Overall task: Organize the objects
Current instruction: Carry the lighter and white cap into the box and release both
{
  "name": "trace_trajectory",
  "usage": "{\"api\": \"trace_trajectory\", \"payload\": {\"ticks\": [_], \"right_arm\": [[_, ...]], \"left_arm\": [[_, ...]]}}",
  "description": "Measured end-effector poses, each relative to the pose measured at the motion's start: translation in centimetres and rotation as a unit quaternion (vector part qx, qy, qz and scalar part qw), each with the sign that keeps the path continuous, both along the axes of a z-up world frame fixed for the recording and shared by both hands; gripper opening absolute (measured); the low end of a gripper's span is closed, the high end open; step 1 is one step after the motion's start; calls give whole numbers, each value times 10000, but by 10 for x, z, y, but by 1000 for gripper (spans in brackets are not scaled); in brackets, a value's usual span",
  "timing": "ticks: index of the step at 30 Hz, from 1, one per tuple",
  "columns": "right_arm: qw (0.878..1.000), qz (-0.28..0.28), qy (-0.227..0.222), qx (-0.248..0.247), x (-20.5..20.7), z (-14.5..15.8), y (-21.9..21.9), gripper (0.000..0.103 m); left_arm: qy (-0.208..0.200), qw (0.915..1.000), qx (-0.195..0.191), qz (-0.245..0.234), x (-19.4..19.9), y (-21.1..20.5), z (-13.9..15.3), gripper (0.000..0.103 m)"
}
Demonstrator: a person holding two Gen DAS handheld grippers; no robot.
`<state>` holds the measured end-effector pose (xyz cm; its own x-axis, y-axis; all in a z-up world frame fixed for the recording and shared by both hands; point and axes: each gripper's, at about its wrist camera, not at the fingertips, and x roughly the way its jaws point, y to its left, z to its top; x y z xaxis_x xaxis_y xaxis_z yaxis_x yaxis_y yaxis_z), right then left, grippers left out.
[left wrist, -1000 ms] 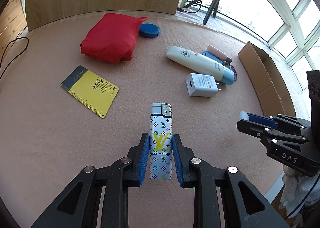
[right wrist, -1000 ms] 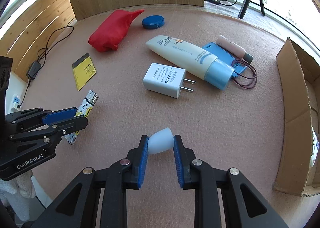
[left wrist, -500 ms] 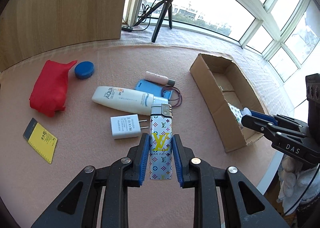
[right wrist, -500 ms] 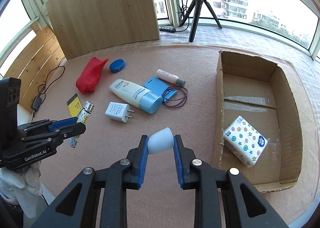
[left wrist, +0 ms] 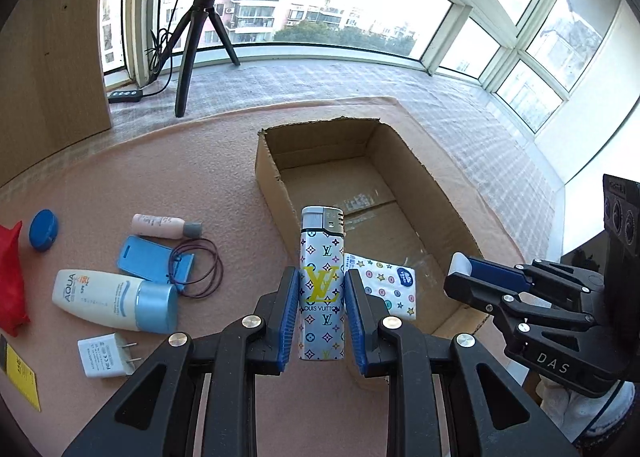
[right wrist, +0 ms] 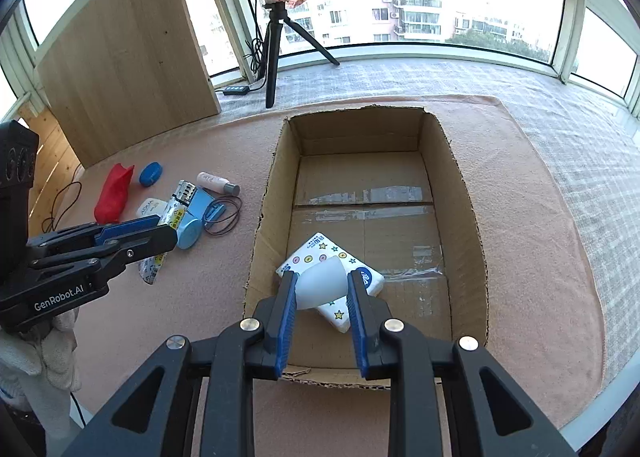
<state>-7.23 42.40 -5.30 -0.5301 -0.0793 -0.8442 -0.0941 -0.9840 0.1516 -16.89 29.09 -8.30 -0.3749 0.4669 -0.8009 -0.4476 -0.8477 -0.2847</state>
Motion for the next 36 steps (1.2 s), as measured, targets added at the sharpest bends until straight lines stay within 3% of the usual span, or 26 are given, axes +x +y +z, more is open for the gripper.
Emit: {"api": "trace_trajectory", "payload": {"ticks": [14,19,21,24,25,36], "right_arm": [[9997,-190,-114,-69,-2,-15,36,23],[9995,-266,-131,-107,0,-17,46,25],[9994,-298,-96,-170,0,-15,49,28],[9990,-317,-75,-314,0,-14,52,47],[9989,-325,-50,-344,1,-13,52,49],[9985,-235,-41,-489,2,-11,35,49]], "left_arm": [[-78,9996,-190,-208,-30,66,-20,25],[-40,9996,-194,-184,-34,70,-17,36],[2,9996,-225,-180,-32,68,-16,36],[27,9996,-229,-167,-28,63,-14,36],[40,9996,-227,-145,-27,60,-13,36],[-56,9996,-165,213,-9,-7,-7,36]]}}
